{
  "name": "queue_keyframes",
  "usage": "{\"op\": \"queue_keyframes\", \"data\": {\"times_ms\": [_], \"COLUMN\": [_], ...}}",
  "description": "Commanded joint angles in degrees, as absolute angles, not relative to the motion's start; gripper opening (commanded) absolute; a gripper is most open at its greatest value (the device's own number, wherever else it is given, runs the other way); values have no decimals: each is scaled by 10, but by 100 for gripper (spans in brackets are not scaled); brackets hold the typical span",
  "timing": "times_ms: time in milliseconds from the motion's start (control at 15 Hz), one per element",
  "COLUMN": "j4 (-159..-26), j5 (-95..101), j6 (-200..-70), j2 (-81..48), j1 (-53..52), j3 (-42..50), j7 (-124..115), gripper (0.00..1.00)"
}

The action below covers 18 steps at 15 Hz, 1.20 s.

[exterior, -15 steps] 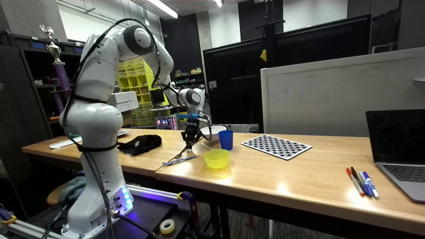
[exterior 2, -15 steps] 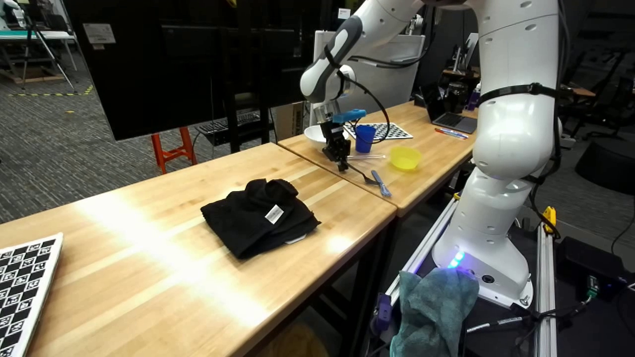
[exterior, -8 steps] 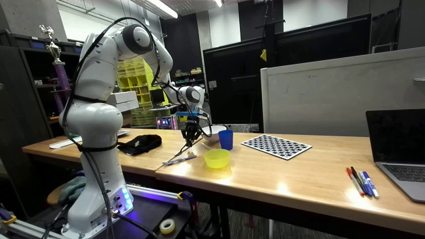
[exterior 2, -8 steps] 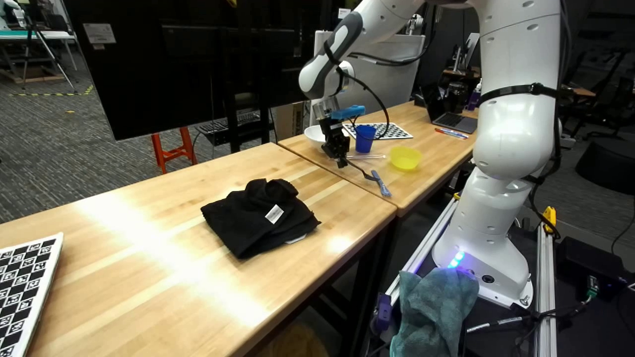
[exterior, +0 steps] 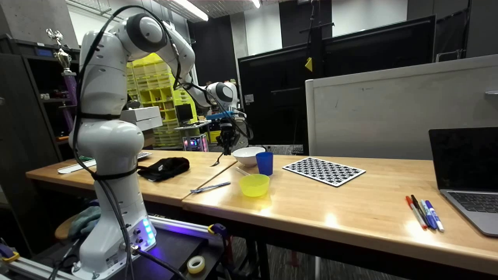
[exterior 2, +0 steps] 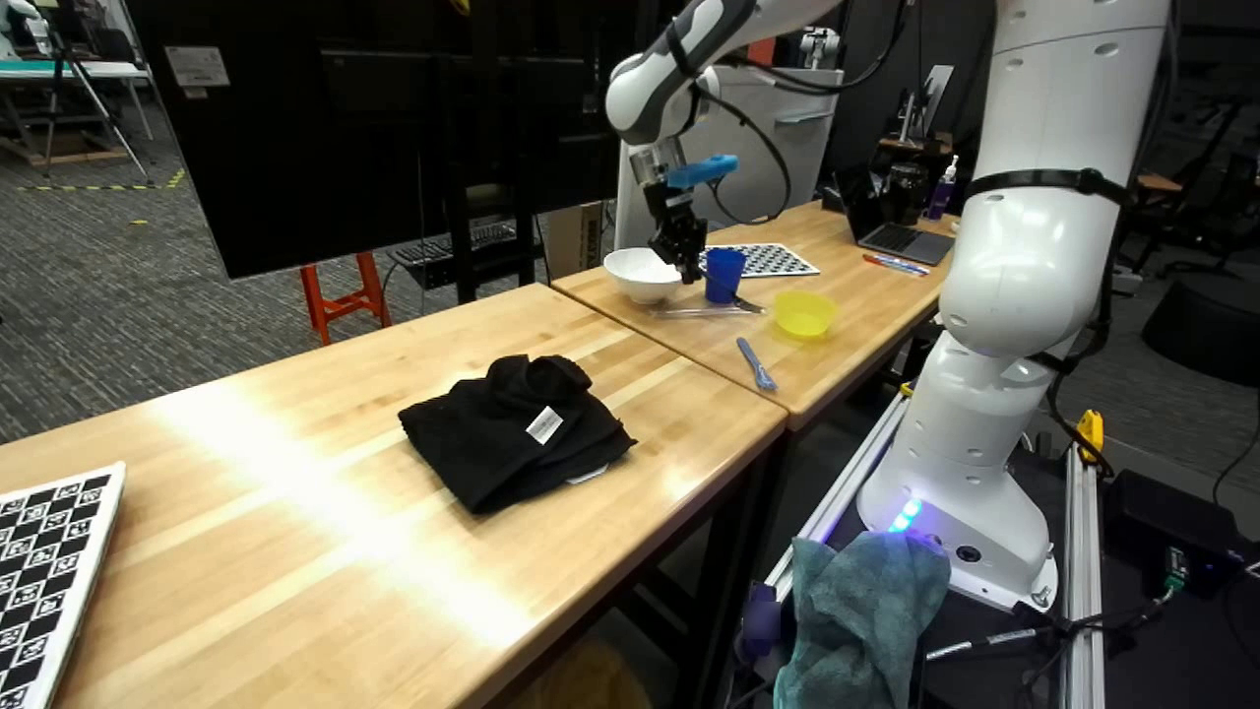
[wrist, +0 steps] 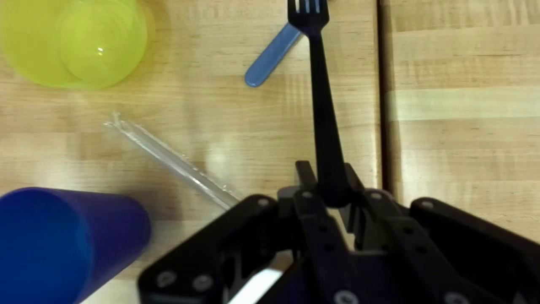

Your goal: Put the black fork in the blue cup

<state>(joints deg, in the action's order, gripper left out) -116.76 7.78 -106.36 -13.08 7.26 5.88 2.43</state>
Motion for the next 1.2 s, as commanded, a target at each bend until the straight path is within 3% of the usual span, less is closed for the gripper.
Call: {"op": "queue_keyframes", "data": {"times_ms": [0, 533, 1133], "j4": [-1191, -1209, -1178], "j5": [127, 261, 318], "j6": [-1053, -1148, -1258], "j2": [-50, 22, -18], "j1": [68, 73, 73], "j3": [75, 77, 77], "j7": [-21, -92, -126], "gripper": [4, 4, 4]}}
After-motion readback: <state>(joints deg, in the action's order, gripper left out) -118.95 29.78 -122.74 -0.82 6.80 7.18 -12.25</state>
